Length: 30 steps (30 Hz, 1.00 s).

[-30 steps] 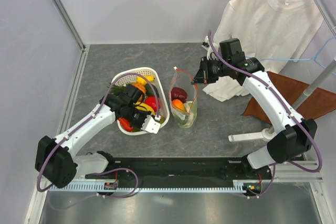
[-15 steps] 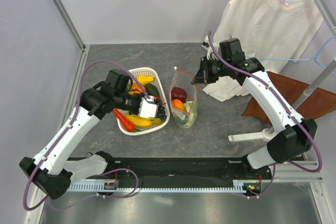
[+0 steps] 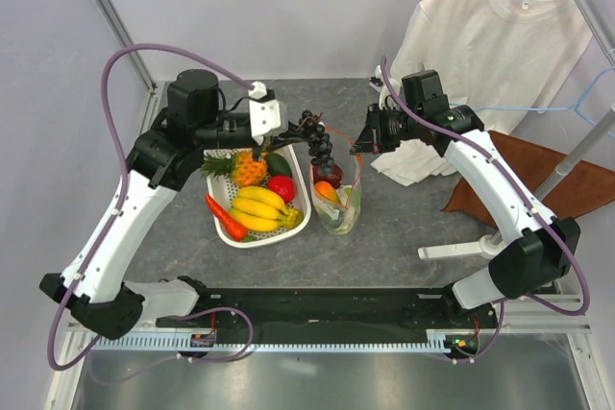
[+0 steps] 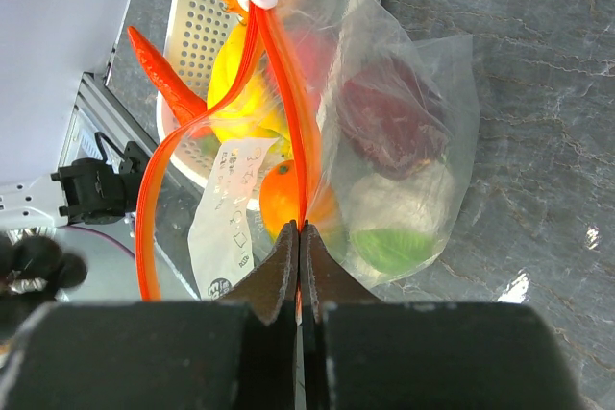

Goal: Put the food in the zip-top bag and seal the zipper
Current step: Pick up the fake fruit from the bin, then place the fake fruit in the zipper food storage bag.

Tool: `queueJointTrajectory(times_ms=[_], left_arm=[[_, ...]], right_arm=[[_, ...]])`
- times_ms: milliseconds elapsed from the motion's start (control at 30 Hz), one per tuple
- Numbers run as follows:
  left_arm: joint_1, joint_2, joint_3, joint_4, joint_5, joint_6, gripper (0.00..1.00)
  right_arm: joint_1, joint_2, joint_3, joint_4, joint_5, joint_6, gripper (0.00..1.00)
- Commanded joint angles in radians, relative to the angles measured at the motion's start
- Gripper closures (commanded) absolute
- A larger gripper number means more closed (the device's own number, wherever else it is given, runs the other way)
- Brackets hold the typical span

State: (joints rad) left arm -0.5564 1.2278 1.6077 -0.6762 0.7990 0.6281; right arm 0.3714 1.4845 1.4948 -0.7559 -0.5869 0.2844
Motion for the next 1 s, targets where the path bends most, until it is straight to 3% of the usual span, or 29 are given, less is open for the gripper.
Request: queueJointTrajectory(times_ms=[0, 167, 467, 567, 600, 700, 833, 967], left_arm=[[-0.030, 0.077, 0.017, 0.122, -0.064, -0.137, 0.98], [-0.063, 0.127, -0.038, 0.179, -0.222, -0.134, 0.98], [-0.099, 0.185, -0.104, 0.224, -0.291, -0.140, 0.96], [-0.102, 0.188, -0.130, 0.204, -0.276, -0.114, 0.68], [-0.102, 0.185, -0.132, 0.199, -0.271, -0.111, 0.54], [-0.100, 0.170, -0.126, 0.195, -0.319, -0.145, 0.27], [-0.079, 0.138, -0.108, 0.152, -0.339, -0.174, 0.19], [0.062, 0.096, -0.124, 0.139, -0.245, -0.289, 0.19]], right_arm=[[0.004, -0.023, 0.013, 0.030, -0.008, -0.002, 1.00], [0.004, -0.024, 0.009, 0.030, -0.010, 0.001, 1.00], [0.006, -0.013, 0.016, 0.033, -0.010, 0.006, 1.00], [0.006, -0.015, 0.015, 0.033, -0.010, 0.006, 1.00], [0.004, -0.016, 0.015, 0.032, -0.010, 0.006, 1.00], [0.004, -0.021, 0.010, 0.027, -0.005, 0.002, 1.00], [0.006, -0.021, 0.010, 0.029, -0.007, 0.002, 1.00], [0.008, -0.023, 0.015, 0.027, -0.005, -0.002, 1.00]])
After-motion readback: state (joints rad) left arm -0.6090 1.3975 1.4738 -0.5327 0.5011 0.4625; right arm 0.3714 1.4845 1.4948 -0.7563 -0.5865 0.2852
